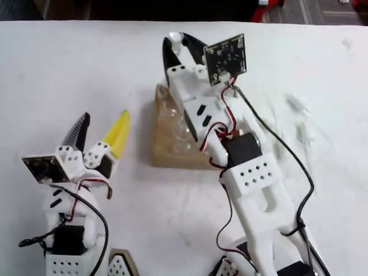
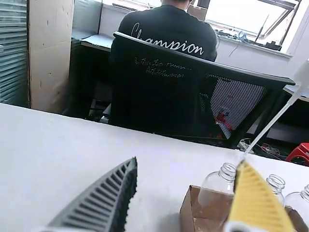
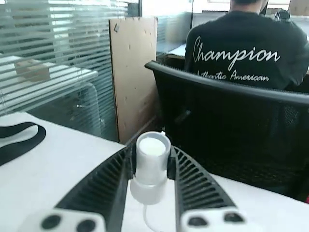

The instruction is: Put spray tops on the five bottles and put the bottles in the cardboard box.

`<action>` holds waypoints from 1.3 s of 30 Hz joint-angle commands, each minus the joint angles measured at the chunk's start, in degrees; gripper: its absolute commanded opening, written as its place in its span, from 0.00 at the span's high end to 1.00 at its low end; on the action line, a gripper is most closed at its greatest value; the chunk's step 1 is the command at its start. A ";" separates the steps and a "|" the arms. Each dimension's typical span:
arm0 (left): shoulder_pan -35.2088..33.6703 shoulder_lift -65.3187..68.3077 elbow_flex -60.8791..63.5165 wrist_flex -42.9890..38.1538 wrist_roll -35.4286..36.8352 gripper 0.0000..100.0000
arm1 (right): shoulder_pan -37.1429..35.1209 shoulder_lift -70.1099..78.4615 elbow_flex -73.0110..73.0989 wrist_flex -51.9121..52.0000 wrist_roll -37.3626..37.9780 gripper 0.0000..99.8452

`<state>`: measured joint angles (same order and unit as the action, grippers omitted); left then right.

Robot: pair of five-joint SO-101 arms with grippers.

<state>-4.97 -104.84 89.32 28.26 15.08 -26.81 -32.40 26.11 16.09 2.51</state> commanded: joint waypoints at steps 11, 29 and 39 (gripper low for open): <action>-0.04 -0.40 0.09 -1.76 0.70 0.70 | 0.66 3.74 -7.12 1.80 -7.12 0.98; 1.71 -0.40 0.09 -1.58 -2.20 0.70 | 2.59 9.10 -6.95 1.80 -7.47 0.98; 1.71 -0.40 0.09 -1.58 -2.29 0.70 | 2.59 16.66 -7.03 0.57 -7.38 0.98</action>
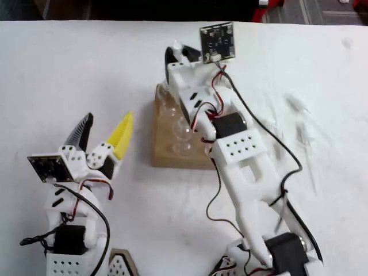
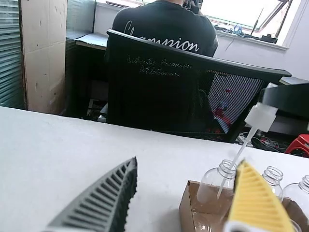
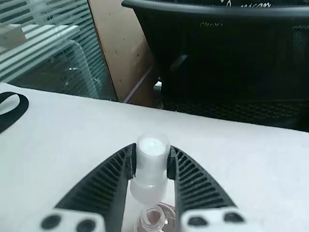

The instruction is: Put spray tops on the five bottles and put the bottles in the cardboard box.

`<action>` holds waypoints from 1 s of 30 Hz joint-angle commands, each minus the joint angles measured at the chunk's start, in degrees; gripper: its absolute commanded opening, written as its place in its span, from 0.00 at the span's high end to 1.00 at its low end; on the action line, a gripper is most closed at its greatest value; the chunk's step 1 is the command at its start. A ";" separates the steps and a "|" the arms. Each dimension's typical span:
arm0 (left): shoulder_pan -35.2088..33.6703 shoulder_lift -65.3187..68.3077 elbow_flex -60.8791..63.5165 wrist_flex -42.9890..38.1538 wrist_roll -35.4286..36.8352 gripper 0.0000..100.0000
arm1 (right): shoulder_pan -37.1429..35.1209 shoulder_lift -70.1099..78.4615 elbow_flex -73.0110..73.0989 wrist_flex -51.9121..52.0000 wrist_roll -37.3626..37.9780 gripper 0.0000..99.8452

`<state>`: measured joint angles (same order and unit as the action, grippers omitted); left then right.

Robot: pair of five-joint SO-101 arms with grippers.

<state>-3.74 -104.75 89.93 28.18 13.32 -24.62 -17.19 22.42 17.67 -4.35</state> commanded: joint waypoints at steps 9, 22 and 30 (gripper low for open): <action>0.48 -0.48 -0.53 -1.49 -0.62 0.70 | 0.40 7.96 -2.99 -5.14 -0.26 0.98; 0.48 -0.48 -0.53 -1.49 -0.70 0.70 | 0.40 10.95 -2.99 -5.14 -0.26 0.98; 0.48 -0.48 -0.53 -1.49 -0.70 0.70 | 0.31 10.95 -2.99 -5.14 -0.26 0.98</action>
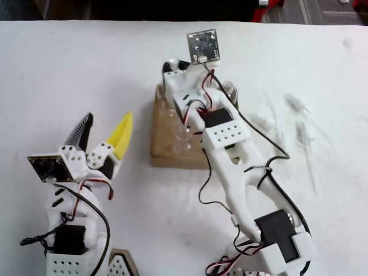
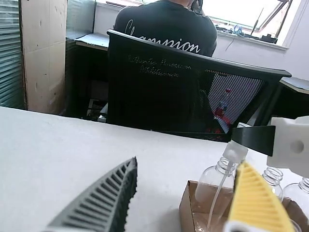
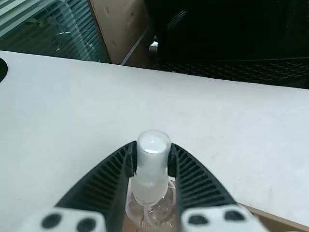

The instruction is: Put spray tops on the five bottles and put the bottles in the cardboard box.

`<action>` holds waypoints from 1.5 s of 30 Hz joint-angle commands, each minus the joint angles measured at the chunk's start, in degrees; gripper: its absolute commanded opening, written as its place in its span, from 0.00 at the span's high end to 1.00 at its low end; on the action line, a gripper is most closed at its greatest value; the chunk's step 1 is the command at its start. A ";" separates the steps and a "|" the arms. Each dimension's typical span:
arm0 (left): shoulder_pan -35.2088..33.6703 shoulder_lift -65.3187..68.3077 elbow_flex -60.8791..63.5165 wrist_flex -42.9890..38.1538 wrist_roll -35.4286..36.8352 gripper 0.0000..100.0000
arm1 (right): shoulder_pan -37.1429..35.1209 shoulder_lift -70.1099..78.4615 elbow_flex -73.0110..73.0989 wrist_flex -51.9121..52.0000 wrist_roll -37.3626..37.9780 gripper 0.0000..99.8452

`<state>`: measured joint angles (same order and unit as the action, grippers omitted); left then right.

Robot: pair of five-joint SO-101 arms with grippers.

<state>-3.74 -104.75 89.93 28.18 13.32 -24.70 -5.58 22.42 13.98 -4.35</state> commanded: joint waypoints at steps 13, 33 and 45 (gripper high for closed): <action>0.48 -0.48 -0.53 -1.49 -0.70 0.70 | -2.33 -0.66 -2.99 -1.36 -0.26 0.82; 0.48 -0.48 -0.44 -1.49 -0.70 0.70 | 13.58 -27.12 -3.34 13.85 -0.70 0.82; 2.07 -0.48 -0.44 -0.35 -0.79 0.70 | 45.85 -22.64 -3.60 20.00 -0.09 0.82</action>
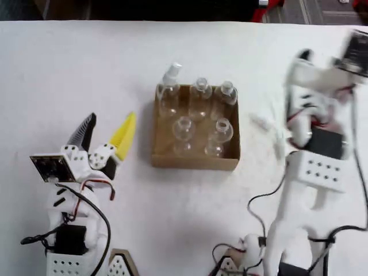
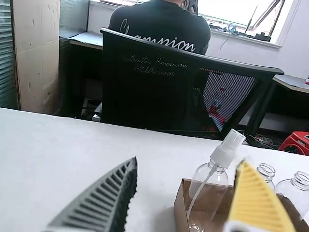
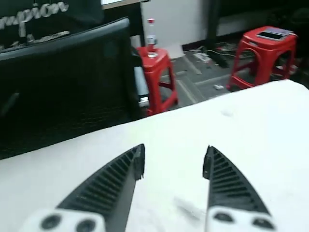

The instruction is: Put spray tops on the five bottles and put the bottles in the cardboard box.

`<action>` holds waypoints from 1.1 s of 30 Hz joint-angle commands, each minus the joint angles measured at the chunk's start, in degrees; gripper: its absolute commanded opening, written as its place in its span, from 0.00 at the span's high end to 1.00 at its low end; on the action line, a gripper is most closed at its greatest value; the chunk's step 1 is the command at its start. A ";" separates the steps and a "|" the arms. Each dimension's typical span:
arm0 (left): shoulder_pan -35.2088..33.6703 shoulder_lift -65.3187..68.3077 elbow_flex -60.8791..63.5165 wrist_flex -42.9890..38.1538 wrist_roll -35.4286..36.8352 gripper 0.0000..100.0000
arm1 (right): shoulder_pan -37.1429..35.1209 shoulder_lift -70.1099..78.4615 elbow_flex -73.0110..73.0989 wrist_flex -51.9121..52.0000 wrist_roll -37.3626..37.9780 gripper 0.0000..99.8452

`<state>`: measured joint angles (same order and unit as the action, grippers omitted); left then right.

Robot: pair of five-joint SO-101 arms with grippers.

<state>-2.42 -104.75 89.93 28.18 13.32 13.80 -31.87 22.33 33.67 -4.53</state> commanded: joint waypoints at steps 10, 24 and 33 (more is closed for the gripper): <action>0.75 -0.48 -0.44 -0.26 -0.79 0.70 | 12.35 33.27 -20.84 19.38 20.57 0.82; 0.84 -0.48 -0.35 -0.26 -0.79 0.70 | 2.15 53.41 -37.27 25.27 46.51 0.82; 0.84 -0.48 -0.35 -0.26 -0.79 0.70 | 2.07 73.36 -60.40 26.33 50.73 0.82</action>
<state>-2.15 -104.75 89.93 28.18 13.32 15.38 35.82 -26.20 58.99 45.23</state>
